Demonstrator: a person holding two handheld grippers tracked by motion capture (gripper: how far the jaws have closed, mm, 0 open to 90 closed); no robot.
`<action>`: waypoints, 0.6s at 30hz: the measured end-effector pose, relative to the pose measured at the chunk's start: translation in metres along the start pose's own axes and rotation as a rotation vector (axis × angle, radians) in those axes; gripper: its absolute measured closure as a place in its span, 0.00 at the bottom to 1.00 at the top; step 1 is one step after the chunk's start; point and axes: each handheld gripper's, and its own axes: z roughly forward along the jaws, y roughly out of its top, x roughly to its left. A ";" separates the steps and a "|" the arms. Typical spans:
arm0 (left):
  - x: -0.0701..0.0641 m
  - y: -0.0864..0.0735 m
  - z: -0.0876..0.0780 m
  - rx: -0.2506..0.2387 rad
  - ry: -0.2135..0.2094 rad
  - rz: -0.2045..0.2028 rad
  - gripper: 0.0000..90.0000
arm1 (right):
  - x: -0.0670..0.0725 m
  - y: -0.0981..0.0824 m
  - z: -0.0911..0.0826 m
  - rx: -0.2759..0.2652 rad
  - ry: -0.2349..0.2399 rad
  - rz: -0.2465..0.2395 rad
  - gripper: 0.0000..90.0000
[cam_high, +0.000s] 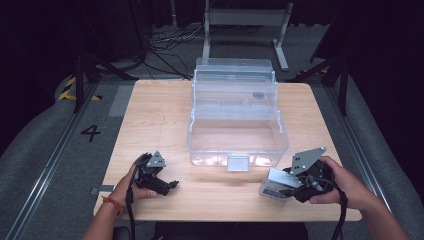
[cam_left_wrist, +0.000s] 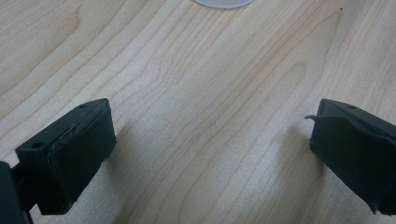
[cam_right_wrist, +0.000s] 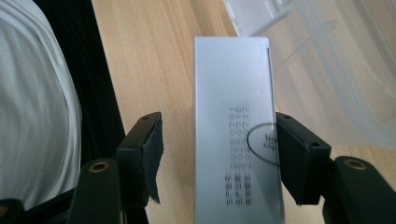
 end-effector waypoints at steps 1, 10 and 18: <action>0.000 0.000 0.000 0.000 0.000 0.000 0.01 | -0.002 0.003 0.003 0.007 -0.002 0.004 0.43; -0.004 0.005 -0.003 0.041 0.009 -0.013 0.05 | -0.003 0.008 0.015 0.014 0.016 0.029 0.52; -0.019 0.029 -0.020 0.043 -0.019 0.065 0.29 | -0.002 0.005 0.016 -0.012 0.007 0.016 0.61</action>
